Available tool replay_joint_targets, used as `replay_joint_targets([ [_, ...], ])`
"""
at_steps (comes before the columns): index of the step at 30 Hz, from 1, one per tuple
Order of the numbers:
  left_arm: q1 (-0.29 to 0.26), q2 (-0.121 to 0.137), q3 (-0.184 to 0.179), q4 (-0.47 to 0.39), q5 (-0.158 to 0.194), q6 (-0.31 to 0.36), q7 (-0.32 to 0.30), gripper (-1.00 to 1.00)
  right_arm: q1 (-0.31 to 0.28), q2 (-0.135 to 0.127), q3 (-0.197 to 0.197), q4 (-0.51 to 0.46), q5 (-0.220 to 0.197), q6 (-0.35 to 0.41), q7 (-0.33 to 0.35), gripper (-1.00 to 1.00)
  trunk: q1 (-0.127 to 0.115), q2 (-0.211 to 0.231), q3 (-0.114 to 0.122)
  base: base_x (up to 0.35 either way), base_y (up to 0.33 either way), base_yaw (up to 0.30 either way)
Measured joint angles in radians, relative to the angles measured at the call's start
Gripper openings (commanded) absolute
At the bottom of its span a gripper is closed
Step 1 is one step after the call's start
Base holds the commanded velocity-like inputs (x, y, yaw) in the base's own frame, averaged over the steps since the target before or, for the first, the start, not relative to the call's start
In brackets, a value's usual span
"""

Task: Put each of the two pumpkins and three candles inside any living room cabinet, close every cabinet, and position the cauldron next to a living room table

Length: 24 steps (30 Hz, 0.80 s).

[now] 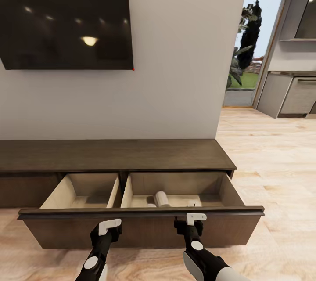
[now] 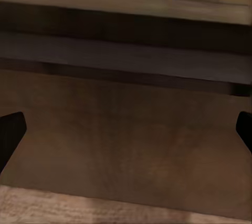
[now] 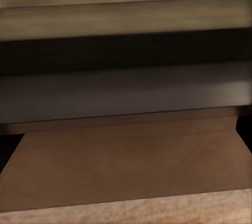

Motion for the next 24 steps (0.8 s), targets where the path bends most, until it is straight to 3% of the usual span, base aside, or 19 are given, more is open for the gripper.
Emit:
replay_joint_targets([
  [24, 0.0, 0.001, -0.001, 0.0, 0.0, 0.002, 0.0, 1.0, 0.0, 0.0, 0.002, 0.0, 0.001, 0.0, 0.001, 1.0, 0.0, 0.0, 0.0, 0.307, 0.0, 0.0],
])
